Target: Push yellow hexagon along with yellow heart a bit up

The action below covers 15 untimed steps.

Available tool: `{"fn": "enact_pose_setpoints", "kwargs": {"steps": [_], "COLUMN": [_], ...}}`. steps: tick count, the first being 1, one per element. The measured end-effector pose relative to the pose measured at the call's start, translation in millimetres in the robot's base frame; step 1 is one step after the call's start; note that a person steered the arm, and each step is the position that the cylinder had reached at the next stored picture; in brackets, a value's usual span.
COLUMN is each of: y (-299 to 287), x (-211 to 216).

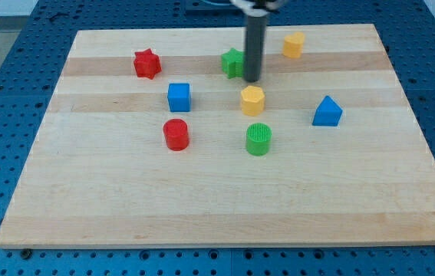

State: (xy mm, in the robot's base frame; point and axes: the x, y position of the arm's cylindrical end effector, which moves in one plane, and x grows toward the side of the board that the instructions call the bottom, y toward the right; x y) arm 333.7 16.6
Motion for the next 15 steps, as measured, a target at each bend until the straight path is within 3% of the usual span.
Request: {"fn": "enact_pose_setpoints", "kwargs": {"steps": [1,3,5,7,9,11,13,15], "y": [-42,-38,9,19,21,65,68,90], "x": [18,93,65,81,46,42,17,20]}}
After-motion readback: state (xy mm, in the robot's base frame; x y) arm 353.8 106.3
